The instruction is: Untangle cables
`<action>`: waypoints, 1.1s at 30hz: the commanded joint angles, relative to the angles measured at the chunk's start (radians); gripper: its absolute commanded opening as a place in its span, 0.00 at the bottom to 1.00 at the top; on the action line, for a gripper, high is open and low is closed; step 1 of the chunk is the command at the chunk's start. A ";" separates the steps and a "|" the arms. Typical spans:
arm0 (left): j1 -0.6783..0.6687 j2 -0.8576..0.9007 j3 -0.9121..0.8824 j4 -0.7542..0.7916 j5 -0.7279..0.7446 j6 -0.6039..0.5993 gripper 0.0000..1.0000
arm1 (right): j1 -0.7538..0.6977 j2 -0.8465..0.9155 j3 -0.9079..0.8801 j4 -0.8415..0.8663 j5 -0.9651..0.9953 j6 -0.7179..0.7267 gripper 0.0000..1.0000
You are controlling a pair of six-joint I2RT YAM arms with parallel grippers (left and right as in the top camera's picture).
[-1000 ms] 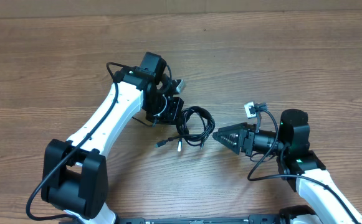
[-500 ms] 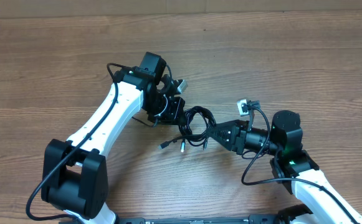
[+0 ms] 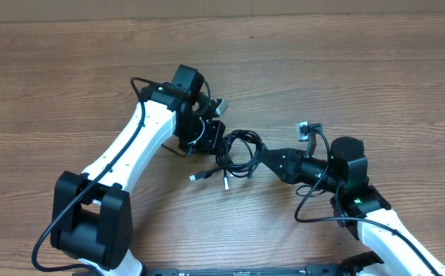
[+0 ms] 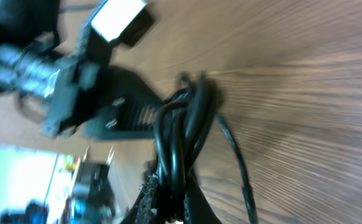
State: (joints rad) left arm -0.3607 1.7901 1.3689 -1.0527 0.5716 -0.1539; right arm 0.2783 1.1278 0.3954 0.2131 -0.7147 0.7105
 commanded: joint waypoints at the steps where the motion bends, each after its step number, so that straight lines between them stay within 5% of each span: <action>1: 0.021 -0.025 0.021 -0.037 0.018 0.021 0.04 | -0.006 0.002 0.019 -0.014 0.225 0.075 0.04; 8: 0.054 -0.026 0.026 -0.106 0.286 0.174 0.04 | -0.006 0.002 0.019 -0.085 0.454 0.075 0.04; 20: 0.143 -0.026 0.031 -0.182 0.399 0.298 0.04 | -0.006 0.002 0.019 -0.246 0.851 0.074 0.04; 28: 0.217 -0.026 0.031 -0.180 0.398 0.295 0.04 | -0.006 0.002 0.019 -0.258 0.908 0.067 0.04; 33: 0.230 -0.025 0.031 -0.153 0.385 0.278 0.04 | -0.006 0.002 0.019 -0.263 0.715 0.067 0.04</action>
State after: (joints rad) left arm -0.1417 1.7901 1.3773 -1.2221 0.9501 0.1120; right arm 0.2775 1.1290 0.4057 -0.0525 0.0925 0.7784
